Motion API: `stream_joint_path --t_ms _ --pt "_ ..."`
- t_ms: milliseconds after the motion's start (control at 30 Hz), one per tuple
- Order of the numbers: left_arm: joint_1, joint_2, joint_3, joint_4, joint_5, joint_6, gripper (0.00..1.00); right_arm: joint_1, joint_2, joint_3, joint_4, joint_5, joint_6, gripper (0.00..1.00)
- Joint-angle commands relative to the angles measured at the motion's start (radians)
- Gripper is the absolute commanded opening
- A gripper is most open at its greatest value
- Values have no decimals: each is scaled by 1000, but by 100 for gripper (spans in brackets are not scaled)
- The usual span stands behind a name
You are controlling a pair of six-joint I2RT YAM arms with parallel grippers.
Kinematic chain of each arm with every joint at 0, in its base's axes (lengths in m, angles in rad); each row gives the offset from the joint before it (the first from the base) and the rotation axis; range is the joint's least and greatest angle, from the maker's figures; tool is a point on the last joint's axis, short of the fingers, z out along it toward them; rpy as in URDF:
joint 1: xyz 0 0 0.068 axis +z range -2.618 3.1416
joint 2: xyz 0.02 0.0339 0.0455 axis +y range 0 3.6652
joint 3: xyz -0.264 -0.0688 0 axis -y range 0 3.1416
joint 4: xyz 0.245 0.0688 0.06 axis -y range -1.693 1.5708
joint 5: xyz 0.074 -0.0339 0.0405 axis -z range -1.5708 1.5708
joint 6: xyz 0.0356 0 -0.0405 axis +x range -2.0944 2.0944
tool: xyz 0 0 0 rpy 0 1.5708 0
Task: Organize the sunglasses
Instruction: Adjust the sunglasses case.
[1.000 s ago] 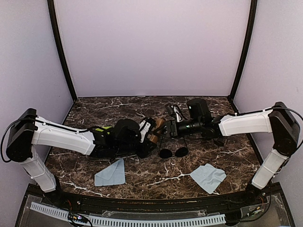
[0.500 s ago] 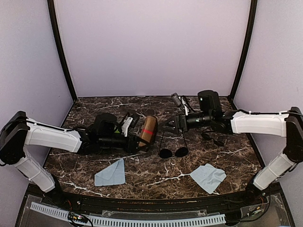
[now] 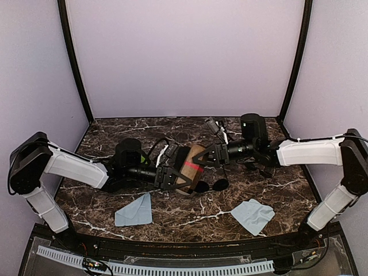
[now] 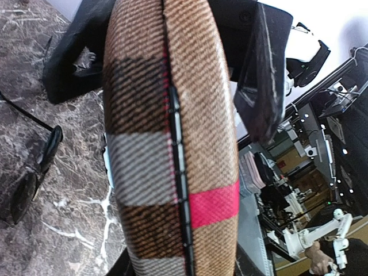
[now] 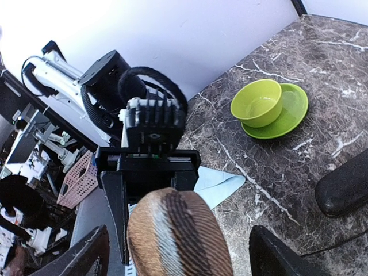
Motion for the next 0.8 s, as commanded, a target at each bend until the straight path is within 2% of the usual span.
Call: stream_joint_path --t_ms 0,133,267,367,433,500,567,667,767 --pt "0 19 3 131 71 -63 0 1 21 -27 143 -69 75 72" --pt "0 36 3 157 76 -87 3 1 20 -50 191 -78 108 53" --pt "0 48 -1 169 73 -101 9 -2 13 -46 177 -69 107 38" --pt "2 49 -4 166 61 -107 22 -8 9 -35 146 -55 100 26" --pt "2 45 -4 152 50 -105 37 -13 7 -28 129 -44 102 17" --pt "3 40 -4 127 35 -95 52 -18 4 -22 105 -27 102 14" --pt "3 27 -3 90 13 -78 62 -26 -1 -16 79 -15 101 12" --pt "3 -1 1 7 -41 -30 73 -33 -5 -5 29 3 86 5" --pt "3 -33 17 -112 -146 33 77 -35 -7 7 -23 27 74 0"
